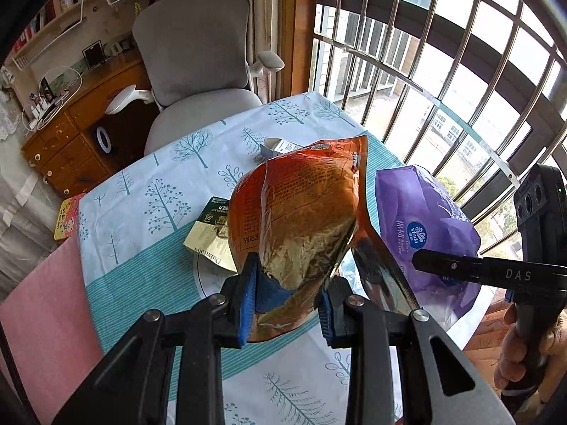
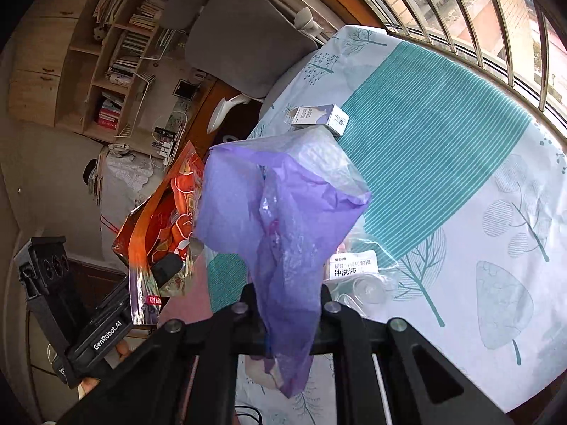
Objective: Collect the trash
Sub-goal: 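Carry both bags down into the blue bin and open both tools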
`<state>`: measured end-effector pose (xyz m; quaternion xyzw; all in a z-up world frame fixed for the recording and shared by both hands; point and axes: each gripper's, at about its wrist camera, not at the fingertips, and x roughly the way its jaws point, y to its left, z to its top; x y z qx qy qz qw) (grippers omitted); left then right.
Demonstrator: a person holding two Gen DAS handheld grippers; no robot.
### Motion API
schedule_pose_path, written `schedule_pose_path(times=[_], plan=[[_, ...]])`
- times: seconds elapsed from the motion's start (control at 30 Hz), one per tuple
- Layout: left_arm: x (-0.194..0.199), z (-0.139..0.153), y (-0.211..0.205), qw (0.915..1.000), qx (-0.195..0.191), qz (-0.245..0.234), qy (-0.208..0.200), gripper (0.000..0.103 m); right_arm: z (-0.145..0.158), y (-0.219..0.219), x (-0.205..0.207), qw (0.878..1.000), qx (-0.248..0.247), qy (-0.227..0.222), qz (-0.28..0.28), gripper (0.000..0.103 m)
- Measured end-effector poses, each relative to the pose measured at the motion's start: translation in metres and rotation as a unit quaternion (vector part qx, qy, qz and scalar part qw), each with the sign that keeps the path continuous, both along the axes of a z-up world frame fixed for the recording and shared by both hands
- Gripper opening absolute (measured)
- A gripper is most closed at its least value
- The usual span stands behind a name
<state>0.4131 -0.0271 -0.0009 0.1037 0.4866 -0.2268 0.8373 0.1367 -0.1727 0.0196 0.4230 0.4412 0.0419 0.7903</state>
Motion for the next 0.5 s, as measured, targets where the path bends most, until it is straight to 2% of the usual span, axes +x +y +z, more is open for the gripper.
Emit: schedule_pose_path(times=[0.23, 0.4, 0.5], plan=[[-0.133, -0.008, -0.018, 0.9980, -0.019, 0.054, 0.024, 0.028, 0.005, 0.000, -0.085, 0.996, -0.035, 0.012, 0.087, 0.011], [-0.220, -0.024, -0.043, 0.9953, -0.027, 0.081, 0.045, 0.028, 0.008, -0.002, -0.157, 0.985, -0.081, 0.012, 0.150, 0.011], [-0.264, -0.033, -0.054, 0.9935, -0.025, 0.091, 0.065, 0.028, 0.002, -0.005, -0.196, 0.981, -0.088, 0.027, 0.171, 0.011]])
